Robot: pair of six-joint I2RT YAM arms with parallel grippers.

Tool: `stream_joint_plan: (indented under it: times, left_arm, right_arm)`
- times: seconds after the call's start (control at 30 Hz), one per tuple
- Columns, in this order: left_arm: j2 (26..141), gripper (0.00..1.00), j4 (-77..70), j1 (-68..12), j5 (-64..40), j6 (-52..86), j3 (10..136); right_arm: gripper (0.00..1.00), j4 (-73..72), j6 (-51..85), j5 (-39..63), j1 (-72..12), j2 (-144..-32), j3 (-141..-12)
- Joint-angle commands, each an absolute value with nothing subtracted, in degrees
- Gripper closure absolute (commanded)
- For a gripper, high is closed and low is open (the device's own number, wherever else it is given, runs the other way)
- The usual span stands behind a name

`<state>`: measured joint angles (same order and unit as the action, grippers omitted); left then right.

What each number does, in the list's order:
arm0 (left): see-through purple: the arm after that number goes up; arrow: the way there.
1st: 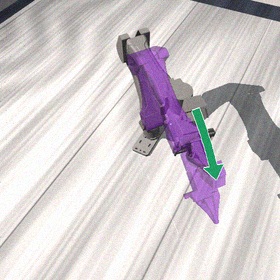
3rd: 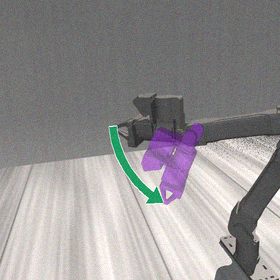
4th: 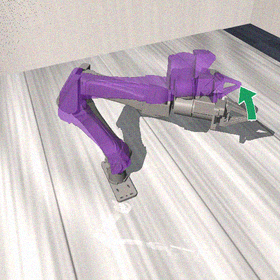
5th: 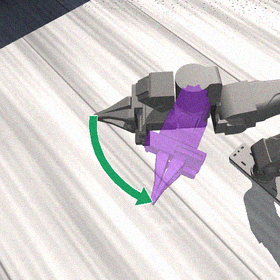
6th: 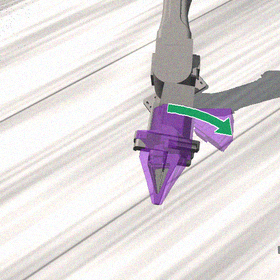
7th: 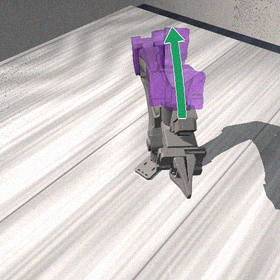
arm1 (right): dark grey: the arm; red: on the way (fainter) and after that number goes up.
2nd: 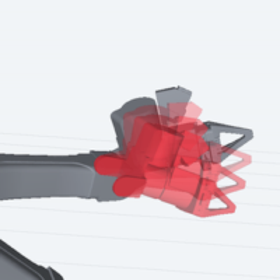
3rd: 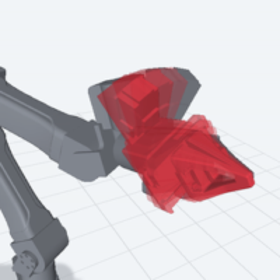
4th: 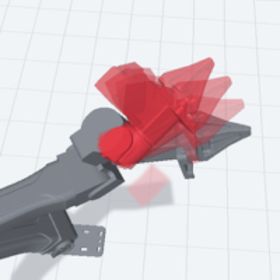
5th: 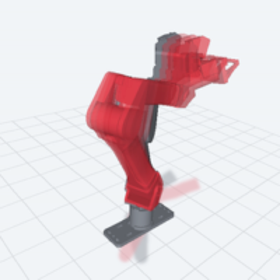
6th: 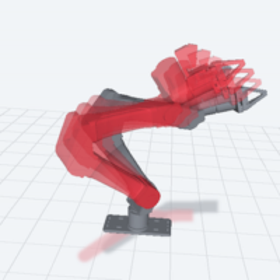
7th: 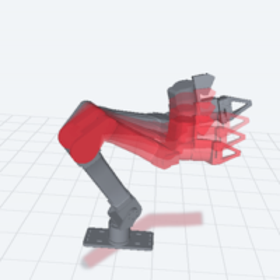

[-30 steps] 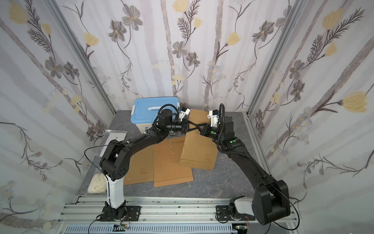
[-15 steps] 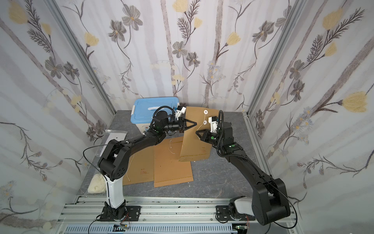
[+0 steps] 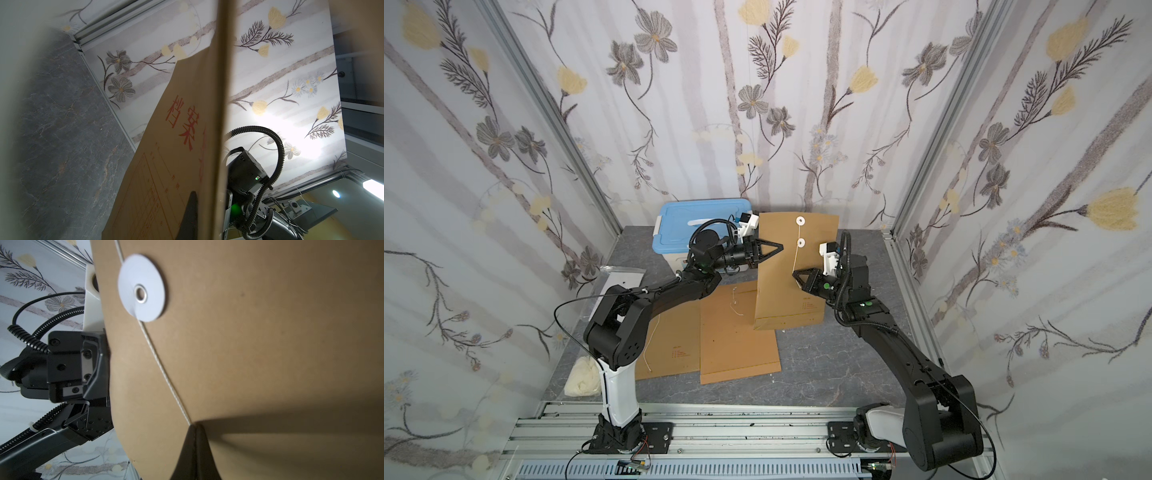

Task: Close the mouth of the file bag
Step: Close the file bag.

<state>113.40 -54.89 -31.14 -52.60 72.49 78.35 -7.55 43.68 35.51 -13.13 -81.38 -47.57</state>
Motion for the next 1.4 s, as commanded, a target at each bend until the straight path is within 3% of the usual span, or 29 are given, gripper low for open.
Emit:
stream_joint_plan:
  times: [0.0, 0.27, 0.73, 1.1, 1.37]
  left_arm:
    - [113.44, 1.00, -61.08, -31.13, -52.23, 75.17, 77.90]
    - [113.28, 1.00, -63.11, -31.03, -52.19, 76.33, 77.43]
    - [112.77, 1.00, -63.83, -30.76, -53.85, 76.97, 76.46]
    - [113.40, 1.00, -64.26, -30.93, -56.47, 77.09, 76.98]
    - [109.44, 1.00, -56.16, -31.88, -57.25, 71.30, 76.02]
  right_arm:
    - [1.00, -9.85, 44.27, 36.47, -13.36, -81.47, -46.89]
    - [1.00, -8.02, 42.78, 35.84, -12.53, -79.97, -45.67]
    - [1.00, -0.46, 39.38, 38.61, -1.24, -75.01, -47.35]
    - [1.00, 4.15, 35.95, 38.52, 2.26, -74.53, -51.31]
    - [1.00, 6.72, 34.10, 38.32, 2.72, -74.73, -53.02]
